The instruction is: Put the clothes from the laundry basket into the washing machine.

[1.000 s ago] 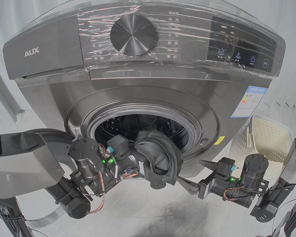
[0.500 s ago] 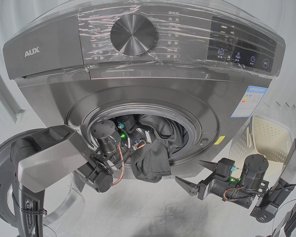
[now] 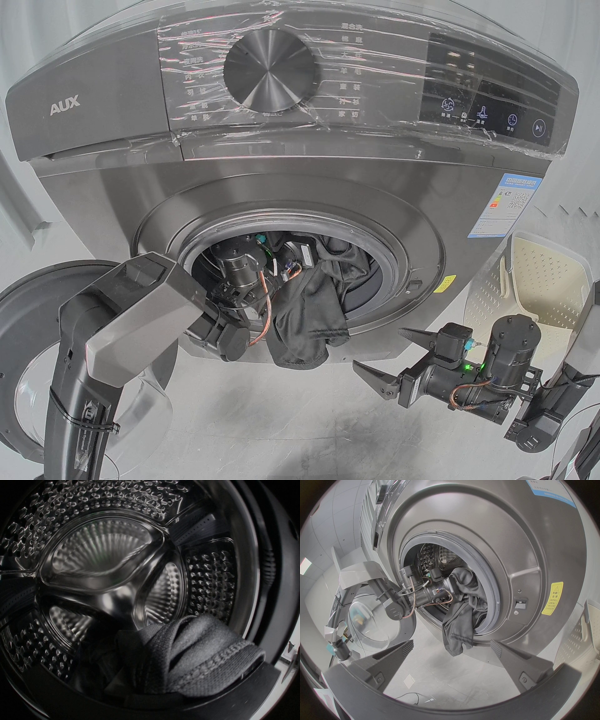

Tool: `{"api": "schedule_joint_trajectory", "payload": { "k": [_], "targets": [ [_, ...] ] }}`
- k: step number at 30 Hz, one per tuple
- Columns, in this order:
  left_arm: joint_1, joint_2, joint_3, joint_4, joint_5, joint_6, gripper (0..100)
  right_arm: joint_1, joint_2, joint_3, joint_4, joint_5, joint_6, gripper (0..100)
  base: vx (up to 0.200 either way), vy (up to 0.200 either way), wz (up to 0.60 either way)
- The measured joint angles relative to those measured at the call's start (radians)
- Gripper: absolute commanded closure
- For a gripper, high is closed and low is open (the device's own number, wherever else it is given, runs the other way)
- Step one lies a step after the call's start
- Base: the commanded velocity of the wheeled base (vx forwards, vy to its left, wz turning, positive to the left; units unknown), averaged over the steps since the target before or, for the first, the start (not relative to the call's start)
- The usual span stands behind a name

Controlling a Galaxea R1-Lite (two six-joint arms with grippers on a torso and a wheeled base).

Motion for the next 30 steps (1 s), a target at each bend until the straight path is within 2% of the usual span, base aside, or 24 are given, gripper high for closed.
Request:
{"api": "schedule_joint_trajectory", "payload": {
  "k": [7,10,16,17,19,22,26,30],
  "targets": [
    [0.023,0.063,-0.203,0.102,0.083,-0.006,100,0.002,0.007,0.0,0.0,0.0,0.0,0,0.0,0.0,0.0],
    [0.035,0.086,-0.277,0.144,0.127,-0.028,100,0.003,0.011,0.0,0.0,0.0,0.001,0,0.0,0.0,0.0],
    [0.055,0.101,-0.307,0.173,0.147,-0.068,100,0.009,0.018,0.0,0.0,0.0,0.001,0,0.0,0.0,0.0],
    [0.055,0.101,-0.3,0.177,0.147,-0.078,0,0.01,0.019,0.0,0.0,0.0,0.001,0,0.0,0.0,0.0],
    [0.053,0.096,-0.279,0.189,0.147,-0.104,0,0.012,0.021,0.0,-0.001,0.0,0.002,0,0.0,0.0,0.0],
    [0.047,0.087,-0.241,0.201,0.146,-0.123,0,0.015,0.023,-0.001,-0.001,-0.003,0.002,0,0.0,0.0,0.0],
    [0.037,0.067,-0.161,0.22,0.129,-0.132,0,0.016,0.025,-0.001,-0.001,-0.007,0.002,0,0.0,0.0,0.0],
    [0.022,0.033,-0.049,0.251,0.084,-0.135,0,0.016,0.027,-0.001,-0.001,-0.009,0.003,0,0.0,0.0,0.0]
  ]
}}
